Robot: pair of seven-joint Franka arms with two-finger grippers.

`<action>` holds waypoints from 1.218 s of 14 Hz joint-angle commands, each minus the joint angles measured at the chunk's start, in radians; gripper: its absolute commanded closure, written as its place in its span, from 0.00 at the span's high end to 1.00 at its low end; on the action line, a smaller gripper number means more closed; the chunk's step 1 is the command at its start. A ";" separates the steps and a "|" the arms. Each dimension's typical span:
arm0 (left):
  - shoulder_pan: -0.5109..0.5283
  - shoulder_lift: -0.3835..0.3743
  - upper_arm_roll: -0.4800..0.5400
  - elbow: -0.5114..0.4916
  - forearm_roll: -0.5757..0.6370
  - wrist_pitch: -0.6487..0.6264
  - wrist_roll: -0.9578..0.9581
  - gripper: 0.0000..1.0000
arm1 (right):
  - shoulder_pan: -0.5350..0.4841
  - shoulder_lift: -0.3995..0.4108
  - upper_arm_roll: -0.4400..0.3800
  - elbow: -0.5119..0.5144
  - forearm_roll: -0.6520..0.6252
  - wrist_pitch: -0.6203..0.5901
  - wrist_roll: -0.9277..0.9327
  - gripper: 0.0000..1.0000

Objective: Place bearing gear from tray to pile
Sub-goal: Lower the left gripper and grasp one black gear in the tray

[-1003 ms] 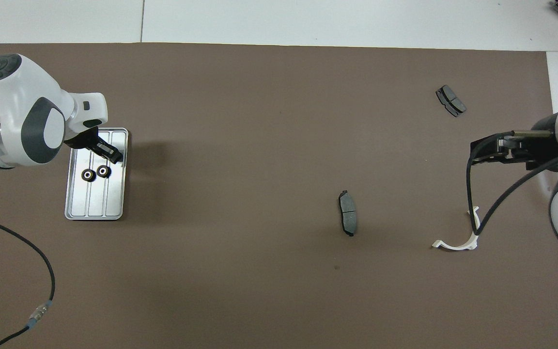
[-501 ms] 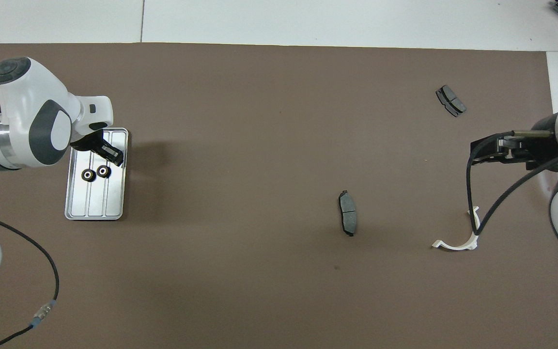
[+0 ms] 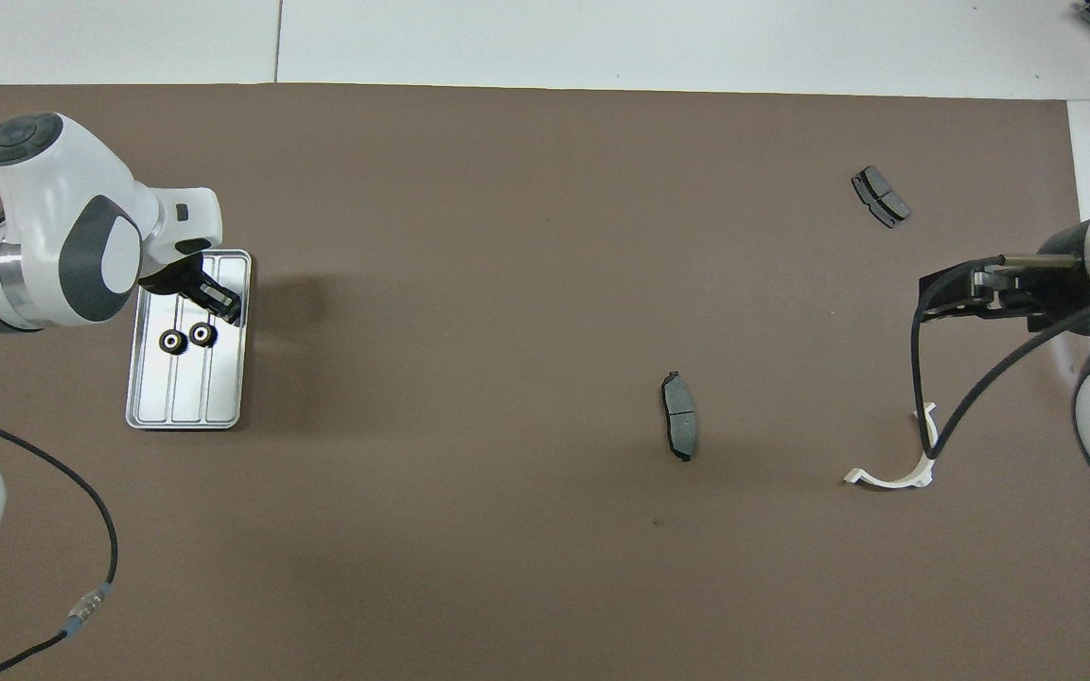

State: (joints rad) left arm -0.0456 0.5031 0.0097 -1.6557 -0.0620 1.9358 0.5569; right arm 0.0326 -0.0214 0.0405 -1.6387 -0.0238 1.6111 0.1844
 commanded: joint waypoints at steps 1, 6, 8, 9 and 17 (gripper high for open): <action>-0.013 0.008 0.010 -0.010 -0.013 0.022 0.014 0.16 | -0.014 -0.015 0.009 -0.019 0.016 0.015 -0.005 1.00; -0.005 0.005 0.010 0.008 -0.012 0.009 0.015 0.10 | -0.014 -0.015 0.009 -0.019 0.016 0.016 -0.006 1.00; 0.000 -0.001 0.010 0.028 -0.013 0.005 0.012 0.10 | -0.014 -0.015 0.009 -0.019 0.016 0.016 -0.006 1.00; 0.000 -0.005 0.010 0.039 -0.015 0.003 0.005 0.10 | -0.014 -0.015 0.009 -0.019 0.016 0.018 -0.005 1.00; -0.106 -0.038 -0.011 0.102 -0.116 -0.009 -0.429 0.10 | -0.014 -0.015 0.009 -0.019 0.016 0.006 -0.013 1.00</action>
State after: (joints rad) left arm -0.0779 0.4938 -0.0111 -1.5466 -0.1619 1.9358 0.2840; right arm 0.0326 -0.0214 0.0405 -1.6388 -0.0238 1.6111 0.1844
